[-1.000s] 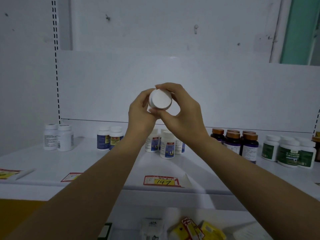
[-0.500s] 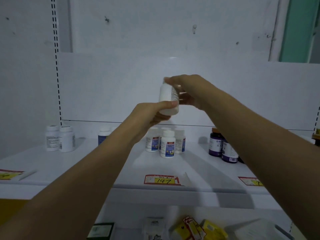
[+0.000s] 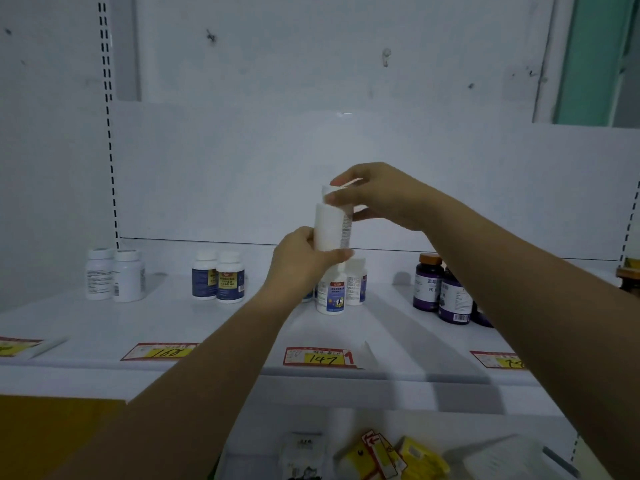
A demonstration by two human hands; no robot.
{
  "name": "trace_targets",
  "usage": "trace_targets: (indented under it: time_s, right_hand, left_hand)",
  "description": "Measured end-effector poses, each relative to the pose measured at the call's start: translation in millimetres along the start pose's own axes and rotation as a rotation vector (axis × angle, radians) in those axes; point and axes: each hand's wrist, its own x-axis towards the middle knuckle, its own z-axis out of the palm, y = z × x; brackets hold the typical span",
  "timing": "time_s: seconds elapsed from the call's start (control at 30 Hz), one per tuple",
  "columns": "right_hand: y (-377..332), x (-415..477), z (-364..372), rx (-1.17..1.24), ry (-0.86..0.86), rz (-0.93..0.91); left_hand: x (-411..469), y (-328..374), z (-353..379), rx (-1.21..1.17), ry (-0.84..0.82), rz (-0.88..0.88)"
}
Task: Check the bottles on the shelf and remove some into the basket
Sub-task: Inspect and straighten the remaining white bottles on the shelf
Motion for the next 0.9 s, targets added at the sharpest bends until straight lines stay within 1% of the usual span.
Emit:
trace_targets:
  time_s: [0.07,0.17,0.27,0.33,0.4,0.47,0.57,0.67,0.9]
  right_hand:
    - [7.0,1.1,0.3,-0.121,0.116,-0.049]
    - [26.3,3.6,-0.7,-0.305,0.28,-0.055]
    - [44.6,4.7,-0.2,-0.401,0.332,-0.019]
    - [55.1,6.3,2.0,-0.429,0.333,0.035]
    - [63.7,8.3,5.3,-0.45,0.332,0.088]
    - [69.5,9.6,9.3,-0.46,0.33,0.12]
    - [75.9,9.9,16.5,-0.467,0.312,0.148]
    - [85.3,8.3,24.1,-0.503,0.276,0.176]
    - [110.5,2.0,40.6,-0.538,0.176,0.273]
  left_hand:
    - [-0.6,-14.5,1.8,0.119,0.024,0.034]
    - [5.1,-48.1,-0.3,0.366,0.015,0.086]
    - [10.2,-78.1,-2.4,0.722,-0.117,0.003]
    - [10.8,-90.0,-2.4,0.868,-0.205,-0.031]
    - [8.5,-97.1,-0.1,0.926,-0.285,-0.042]
    - [8.4,-101.7,1.6,0.932,-0.367,-0.083]
    - [12.2,-107.0,2.4,0.962,-0.446,-0.138]
    - [14.4,-110.3,3.3,0.997,-0.478,-0.156]
    - [13.7,-111.6,3.0,1.009,-0.485,-0.146]
